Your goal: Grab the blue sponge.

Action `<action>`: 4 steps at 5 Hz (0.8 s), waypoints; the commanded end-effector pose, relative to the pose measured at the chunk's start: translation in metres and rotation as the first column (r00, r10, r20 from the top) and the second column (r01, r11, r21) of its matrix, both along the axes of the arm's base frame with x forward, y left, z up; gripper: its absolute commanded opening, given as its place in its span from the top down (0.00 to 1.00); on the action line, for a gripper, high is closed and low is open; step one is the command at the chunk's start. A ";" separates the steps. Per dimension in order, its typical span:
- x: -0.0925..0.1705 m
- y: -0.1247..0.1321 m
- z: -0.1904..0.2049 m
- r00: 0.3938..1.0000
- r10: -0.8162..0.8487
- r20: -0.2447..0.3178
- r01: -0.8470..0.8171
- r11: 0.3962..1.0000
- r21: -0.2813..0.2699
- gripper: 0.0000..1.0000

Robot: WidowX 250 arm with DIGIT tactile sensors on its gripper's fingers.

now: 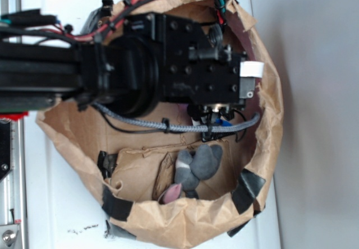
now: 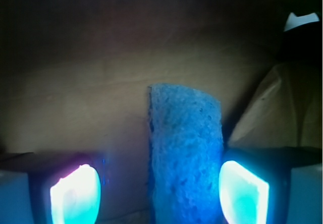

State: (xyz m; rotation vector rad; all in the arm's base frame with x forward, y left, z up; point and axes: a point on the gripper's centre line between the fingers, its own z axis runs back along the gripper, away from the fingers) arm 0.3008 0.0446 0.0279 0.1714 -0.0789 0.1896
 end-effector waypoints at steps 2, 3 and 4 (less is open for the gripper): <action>-0.006 0.004 0.011 0.997 -0.046 0.068 0.042 0.998 0.054 1.00; -0.009 0.005 0.014 0.996 -0.046 0.078 0.042 0.998 0.049 1.00; -0.012 0.005 0.018 0.995 -0.049 0.088 0.045 0.998 0.048 1.00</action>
